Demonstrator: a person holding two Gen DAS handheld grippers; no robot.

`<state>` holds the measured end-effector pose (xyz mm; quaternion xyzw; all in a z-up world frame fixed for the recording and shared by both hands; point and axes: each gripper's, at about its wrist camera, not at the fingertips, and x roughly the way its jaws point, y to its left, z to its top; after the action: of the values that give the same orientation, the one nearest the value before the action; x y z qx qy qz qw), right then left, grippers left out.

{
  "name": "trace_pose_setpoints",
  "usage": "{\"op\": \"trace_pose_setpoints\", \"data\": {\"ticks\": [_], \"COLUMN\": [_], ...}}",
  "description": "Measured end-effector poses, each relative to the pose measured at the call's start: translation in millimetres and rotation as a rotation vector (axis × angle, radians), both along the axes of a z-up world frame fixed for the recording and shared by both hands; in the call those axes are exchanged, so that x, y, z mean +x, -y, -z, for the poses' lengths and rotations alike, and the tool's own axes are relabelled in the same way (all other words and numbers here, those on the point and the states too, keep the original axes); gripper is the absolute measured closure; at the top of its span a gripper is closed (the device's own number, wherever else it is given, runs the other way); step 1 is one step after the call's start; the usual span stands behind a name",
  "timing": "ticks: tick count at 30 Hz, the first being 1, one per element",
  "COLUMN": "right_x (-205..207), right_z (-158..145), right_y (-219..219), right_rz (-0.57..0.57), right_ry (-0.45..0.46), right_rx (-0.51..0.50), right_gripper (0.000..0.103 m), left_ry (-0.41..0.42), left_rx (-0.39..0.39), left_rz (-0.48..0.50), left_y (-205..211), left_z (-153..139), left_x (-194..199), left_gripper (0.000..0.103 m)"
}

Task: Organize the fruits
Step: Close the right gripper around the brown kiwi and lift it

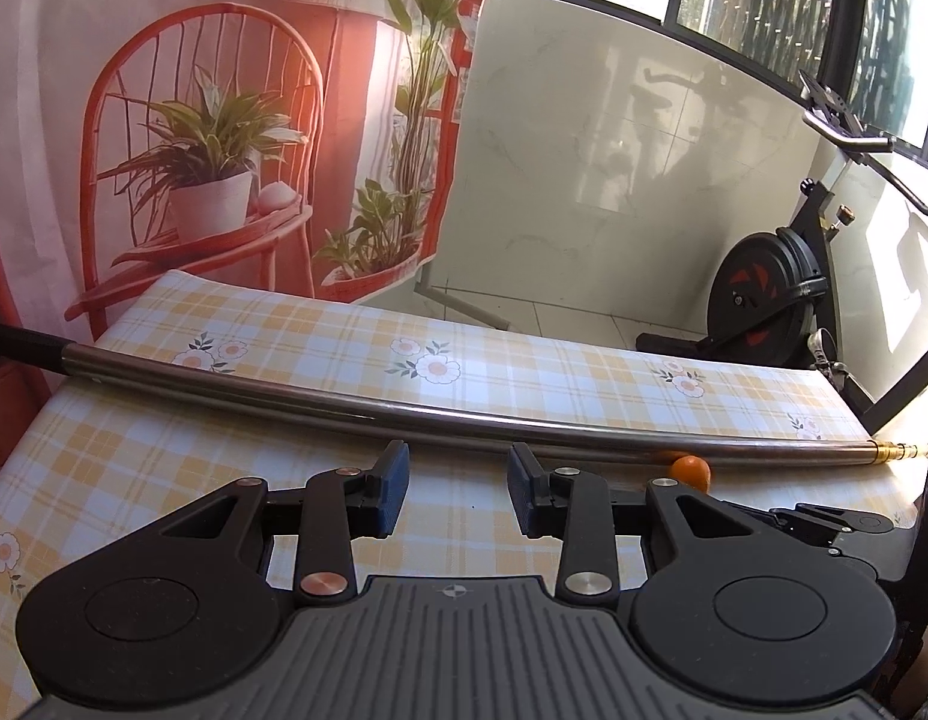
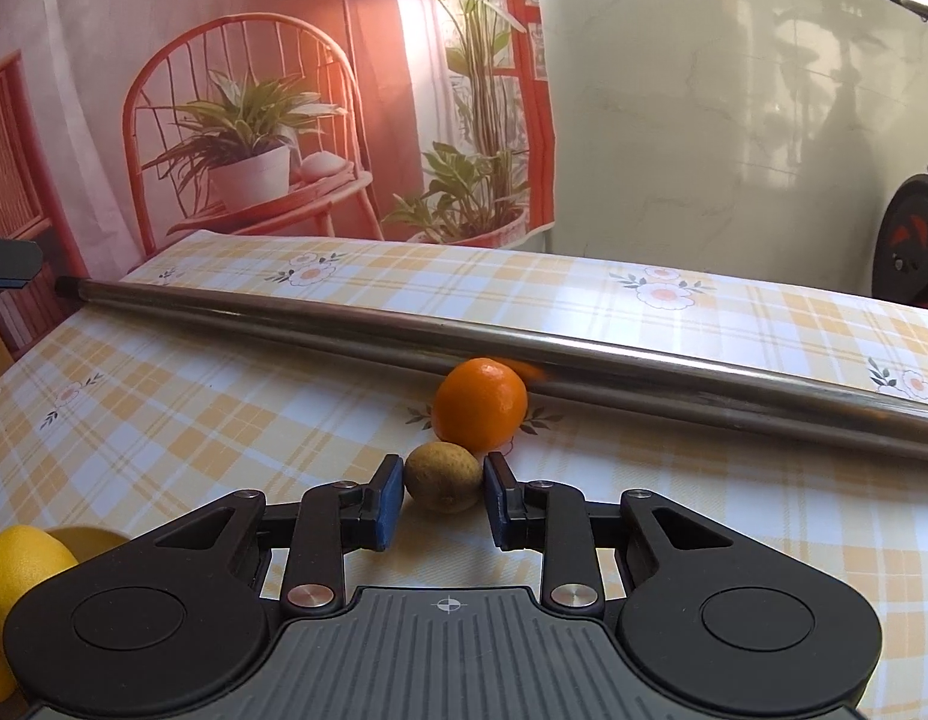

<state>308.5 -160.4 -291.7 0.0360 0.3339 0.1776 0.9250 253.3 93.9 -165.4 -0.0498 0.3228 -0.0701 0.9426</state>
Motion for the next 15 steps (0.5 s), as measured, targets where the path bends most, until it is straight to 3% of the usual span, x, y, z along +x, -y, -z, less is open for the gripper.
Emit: {"op": "trace_pose_setpoints", "data": {"ticks": [8, 15], "right_x": [-44, -66], "right_z": [-4, -2], "right_y": [40, 79], "right_rz": [0.106, 0.191], "right_ry": [0.115, 0.117], "right_rx": [0.045, 0.079], "right_gripper": [0.077, 0.077], "left_ry": [-0.027, -0.014], "left_rx": [-0.011, 0.004], "left_rz": [0.100, 0.243], "left_y": [30, 81], "left_z": [5, 6], "left_x": [7, 29], "left_gripper": [0.061, 0.061]}}
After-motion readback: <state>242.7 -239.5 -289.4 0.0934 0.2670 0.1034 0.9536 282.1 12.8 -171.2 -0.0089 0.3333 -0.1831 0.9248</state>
